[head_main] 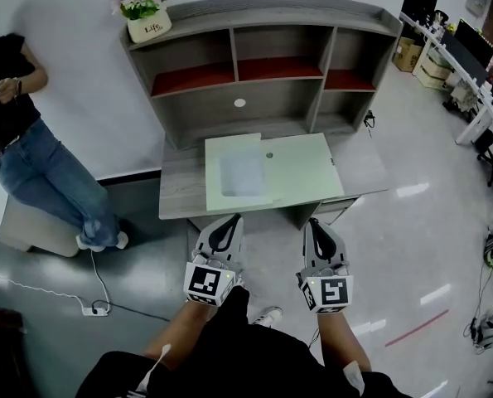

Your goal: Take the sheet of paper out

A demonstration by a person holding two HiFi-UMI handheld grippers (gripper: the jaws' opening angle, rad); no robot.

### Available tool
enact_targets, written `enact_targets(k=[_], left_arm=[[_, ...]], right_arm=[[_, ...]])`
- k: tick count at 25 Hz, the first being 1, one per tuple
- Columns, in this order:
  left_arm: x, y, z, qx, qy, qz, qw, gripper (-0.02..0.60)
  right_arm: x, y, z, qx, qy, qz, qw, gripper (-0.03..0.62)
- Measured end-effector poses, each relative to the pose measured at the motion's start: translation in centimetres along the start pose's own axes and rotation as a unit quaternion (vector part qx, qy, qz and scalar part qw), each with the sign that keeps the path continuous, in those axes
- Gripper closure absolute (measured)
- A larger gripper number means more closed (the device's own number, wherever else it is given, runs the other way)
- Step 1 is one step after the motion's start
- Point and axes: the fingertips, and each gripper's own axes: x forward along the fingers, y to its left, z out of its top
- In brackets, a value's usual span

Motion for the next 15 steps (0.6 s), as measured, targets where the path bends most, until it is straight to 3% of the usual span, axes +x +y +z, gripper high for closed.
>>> enact_targets(k=[15], left_arm=[[7.0,7.9,-1.6,-0.005,0.014,0.013,0.9998,0.575]], right_arm=[[11.9,-0.6,-1.7,0.001,0.025,0.035,0.999,0.571]])
